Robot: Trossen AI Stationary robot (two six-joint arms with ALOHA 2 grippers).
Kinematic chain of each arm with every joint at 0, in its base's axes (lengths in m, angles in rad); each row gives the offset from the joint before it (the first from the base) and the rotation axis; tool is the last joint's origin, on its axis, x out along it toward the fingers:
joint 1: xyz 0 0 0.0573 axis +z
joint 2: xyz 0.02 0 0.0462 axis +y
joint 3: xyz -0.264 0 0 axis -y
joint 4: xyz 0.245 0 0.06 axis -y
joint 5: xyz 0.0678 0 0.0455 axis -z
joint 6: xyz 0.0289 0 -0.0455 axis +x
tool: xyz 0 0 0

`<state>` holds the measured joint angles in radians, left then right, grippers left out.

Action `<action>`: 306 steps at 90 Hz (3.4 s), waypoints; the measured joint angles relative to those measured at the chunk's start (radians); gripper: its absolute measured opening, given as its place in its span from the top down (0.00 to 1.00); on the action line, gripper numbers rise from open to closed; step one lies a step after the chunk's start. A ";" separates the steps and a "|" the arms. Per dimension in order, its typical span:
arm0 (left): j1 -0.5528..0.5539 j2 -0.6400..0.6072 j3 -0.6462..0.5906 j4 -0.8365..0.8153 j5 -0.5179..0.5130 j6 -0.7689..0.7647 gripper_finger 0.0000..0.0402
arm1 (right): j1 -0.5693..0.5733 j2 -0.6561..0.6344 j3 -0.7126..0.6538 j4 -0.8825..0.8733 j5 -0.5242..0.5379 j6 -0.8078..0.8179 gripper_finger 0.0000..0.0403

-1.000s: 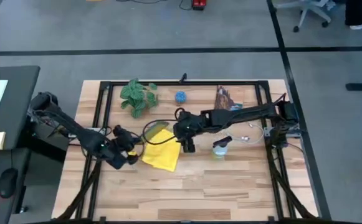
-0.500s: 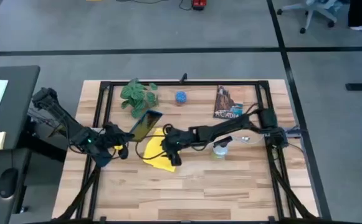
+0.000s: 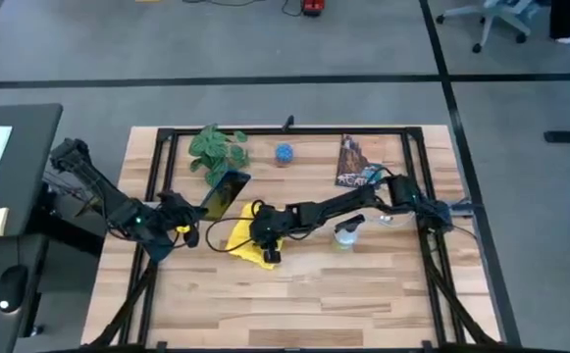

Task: Apply microfiber cloth
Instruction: Wipe the blue tablet with the yellow microfiber cloth

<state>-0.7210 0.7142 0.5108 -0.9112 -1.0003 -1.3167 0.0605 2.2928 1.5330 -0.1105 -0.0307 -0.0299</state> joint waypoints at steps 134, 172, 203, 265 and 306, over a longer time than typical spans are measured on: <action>0.063 0.014 -0.188 0.799 0.024 0.365 0.97 | 0.063 -0.153 0.086 0.469 1.008 -0.601 1.00; 0.057 0.026 -0.186 0.792 0.058 0.382 0.97 | 0.055 -0.153 0.076 0.441 1.120 -0.535 1.00; 0.061 0.027 -0.189 0.788 0.029 0.377 0.97 | 0.068 -0.151 0.052 0.350 0.997 -0.323 1.00; 0.062 0.024 -0.184 0.684 0.030 0.296 0.97 | 0.049 -0.184 0.048 0.310 1.135 -0.629 1.00; 0.061 0.025 -0.184 0.592 0.022 0.219 0.98 | 0.014 -0.396 0.049 0.162 1.168 -0.708 1.00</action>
<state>-0.6601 0.7387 0.3271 -0.3196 -0.9781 -1.0982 0.0743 1.8973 1.5818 0.0520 1.1368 -0.7380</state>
